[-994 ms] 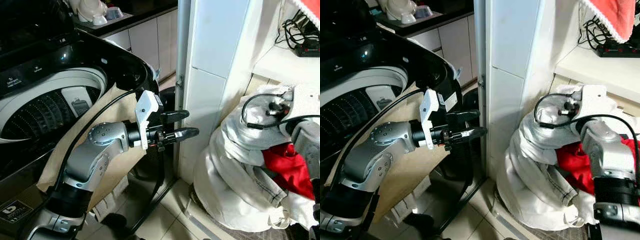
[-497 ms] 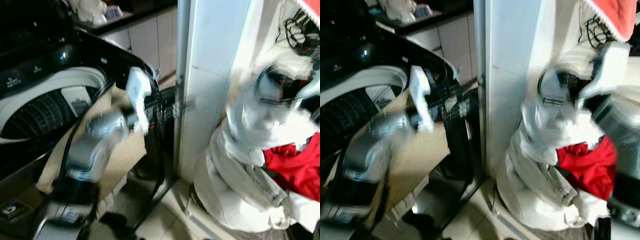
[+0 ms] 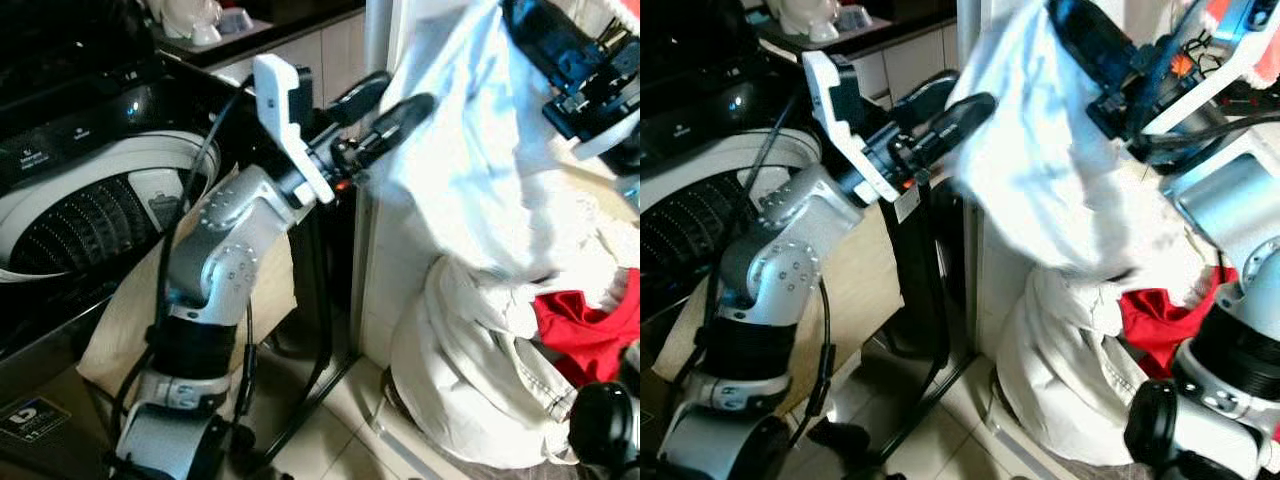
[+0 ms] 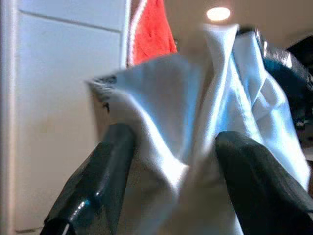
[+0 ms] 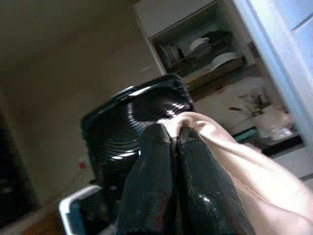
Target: Clothes washing
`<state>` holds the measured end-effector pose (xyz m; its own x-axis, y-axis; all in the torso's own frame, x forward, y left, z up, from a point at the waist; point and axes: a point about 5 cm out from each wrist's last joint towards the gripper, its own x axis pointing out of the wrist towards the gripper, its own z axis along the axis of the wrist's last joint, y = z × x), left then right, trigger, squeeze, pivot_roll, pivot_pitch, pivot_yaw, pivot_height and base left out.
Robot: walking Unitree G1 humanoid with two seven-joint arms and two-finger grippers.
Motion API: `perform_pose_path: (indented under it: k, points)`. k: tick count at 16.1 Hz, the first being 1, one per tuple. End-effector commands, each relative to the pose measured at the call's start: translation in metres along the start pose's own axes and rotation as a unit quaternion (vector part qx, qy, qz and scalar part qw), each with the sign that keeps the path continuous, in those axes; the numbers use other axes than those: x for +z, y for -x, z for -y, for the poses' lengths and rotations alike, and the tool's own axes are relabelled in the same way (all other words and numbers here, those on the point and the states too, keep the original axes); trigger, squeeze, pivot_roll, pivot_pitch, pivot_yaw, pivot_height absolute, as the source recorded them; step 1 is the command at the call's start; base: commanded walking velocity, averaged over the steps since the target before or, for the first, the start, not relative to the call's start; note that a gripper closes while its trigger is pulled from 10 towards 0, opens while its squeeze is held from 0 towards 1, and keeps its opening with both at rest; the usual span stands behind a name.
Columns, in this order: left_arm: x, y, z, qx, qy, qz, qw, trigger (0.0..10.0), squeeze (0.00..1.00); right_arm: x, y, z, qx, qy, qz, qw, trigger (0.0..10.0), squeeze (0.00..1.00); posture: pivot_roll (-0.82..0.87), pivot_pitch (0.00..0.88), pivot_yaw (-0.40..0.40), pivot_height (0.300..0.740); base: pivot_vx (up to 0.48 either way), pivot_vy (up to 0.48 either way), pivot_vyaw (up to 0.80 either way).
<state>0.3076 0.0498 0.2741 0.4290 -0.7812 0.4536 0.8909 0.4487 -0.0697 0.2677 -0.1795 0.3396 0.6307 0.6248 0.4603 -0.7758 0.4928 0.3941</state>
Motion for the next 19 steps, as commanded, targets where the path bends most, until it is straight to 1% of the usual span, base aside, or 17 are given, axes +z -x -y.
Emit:
perform_pose_path:
  k: [1,2,3,4,5,6,7,9,11,19]
  points:
    - [-0.005,-0.005,0.008,-0.014,0.009,-0.005,1.000,10.0,1.00,0.001,-0.003,-0.008,0.021,-0.004,-0.001,1.000,0.0,0.00,-0.19,0.000,0.076,0.740,0.000,0.000,0.00]
    - [-0.009,-0.010,0.015,-0.026,0.026,0.001,0.999,10.0,1.00,-0.001,-0.003,-0.008,0.018,-0.008,-0.011,1.000,0.0,0.00,-0.19,0.000,0.077,0.740,0.000,0.000,0.00]
    - [-0.012,-0.010,0.018,-0.033,0.028,-0.001,0.999,10.0,1.00,-0.003,-0.003,-0.009,0.016,-0.012,-0.014,1.000,0.0,0.00,-0.19,0.000,0.077,0.740,0.000,0.000,0.00]
    - [-0.019,-0.011,0.028,-0.056,0.028,-0.013,0.998,10.0,1.00,-0.006,-0.003,-0.010,0.014,-0.018,-0.020,1.000,0.0,0.00,-0.19,0.000,0.080,0.740,0.000,0.000,0.00]
    - [-0.025,-0.010,0.032,-0.065,0.031,-0.021,0.997,4.3,0.76,-0.008,-0.004,-0.012,0.014,-0.024,-0.023,0.999,0.0,0.00,-0.19,0.000,0.080,0.740,0.000,0.000,0.00]
    - [-0.026,-0.009,0.033,-0.069,0.037,-0.022,0.997,4.3,0.76,-0.009,-0.005,-0.012,0.014,-0.025,-0.023,0.999,0.0,0.00,-0.19,0.000,0.080,0.740,0.000,0.000,0.00]
    - [-0.028,-0.008,0.035,-0.072,0.059,-0.020,0.996,0.0,0.00,-0.011,-0.006,-0.014,0.014,-0.027,-0.025,0.999,0.0,0.00,-0.19,0.000,0.085,0.740,0.000,0.000,0.00]
    - [-0.028,-0.006,0.036,-0.078,0.070,-0.019,0.994,0.0,0.00,-0.014,-0.008,-0.015,0.012,-0.030,-0.027,0.999,0.0,0.00,-0.19,0.000,0.084,0.740,0.000,0.000,0.00]
    - [-0.029,-0.004,0.035,-0.078,0.068,-0.023,0.994,0.0,0.00,-0.016,-0.009,-0.017,0.010,-0.034,-0.031,0.999,0.0,0.00,-0.19,0.000,0.084,0.740,0.000,0.000,0.00]
    - [-0.028,-0.002,0.032,-0.072,0.072,-0.022,0.995,0.0,0.00,-0.018,-0.011,-0.018,0.003,-0.030,-0.036,0.999,0.0,0.00,-0.19,0.000,0.085,0.740,0.000,0.000,0.00]
